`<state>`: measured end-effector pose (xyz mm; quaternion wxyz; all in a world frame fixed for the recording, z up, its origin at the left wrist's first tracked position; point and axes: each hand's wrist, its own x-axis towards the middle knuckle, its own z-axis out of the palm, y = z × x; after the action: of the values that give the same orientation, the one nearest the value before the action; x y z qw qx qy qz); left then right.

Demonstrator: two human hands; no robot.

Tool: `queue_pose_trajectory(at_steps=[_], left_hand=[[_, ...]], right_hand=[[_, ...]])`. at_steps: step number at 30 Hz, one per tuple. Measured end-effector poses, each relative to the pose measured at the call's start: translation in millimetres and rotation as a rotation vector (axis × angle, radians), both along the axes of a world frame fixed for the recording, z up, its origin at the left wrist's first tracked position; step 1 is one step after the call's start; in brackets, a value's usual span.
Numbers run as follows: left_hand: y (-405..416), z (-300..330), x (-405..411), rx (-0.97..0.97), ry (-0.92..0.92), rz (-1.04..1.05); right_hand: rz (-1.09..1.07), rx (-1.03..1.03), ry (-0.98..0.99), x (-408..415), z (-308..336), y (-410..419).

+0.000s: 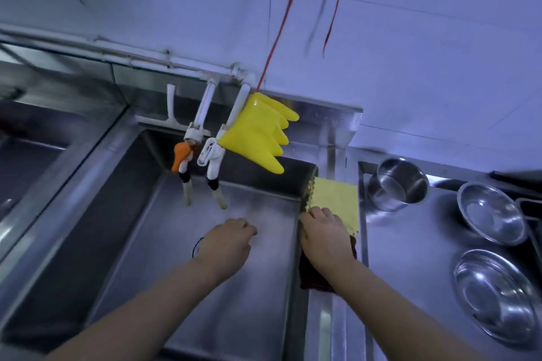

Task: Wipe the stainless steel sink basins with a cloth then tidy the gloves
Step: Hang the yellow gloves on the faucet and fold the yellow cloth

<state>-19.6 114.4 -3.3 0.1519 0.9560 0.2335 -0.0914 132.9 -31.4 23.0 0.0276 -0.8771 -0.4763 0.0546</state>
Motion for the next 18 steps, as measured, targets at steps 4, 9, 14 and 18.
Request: queue_pose_trajectory(at_steps=[4, 9, 14, 18], left_hand=[[17.7, 20.4, -78.0, 0.134, 0.066, 0.049], [48.2, 45.0, -208.9, 0.161, 0.045, 0.154], [73.6, 82.9, -371.9, 0.261, 0.093, 0.299], [85.9, 109.9, -511.1, 0.318, 0.104, 0.388]], right_hand=[[0.198, -0.060, -0.048, -65.5, 13.2, 27.6], [0.350, -0.126, -0.096, -176.2, 44.8, 78.3], [0.522, -0.084, -0.107, -310.2, 71.0, 133.2], [0.635, -0.063, -0.065, -419.2, 68.0, 176.9]])
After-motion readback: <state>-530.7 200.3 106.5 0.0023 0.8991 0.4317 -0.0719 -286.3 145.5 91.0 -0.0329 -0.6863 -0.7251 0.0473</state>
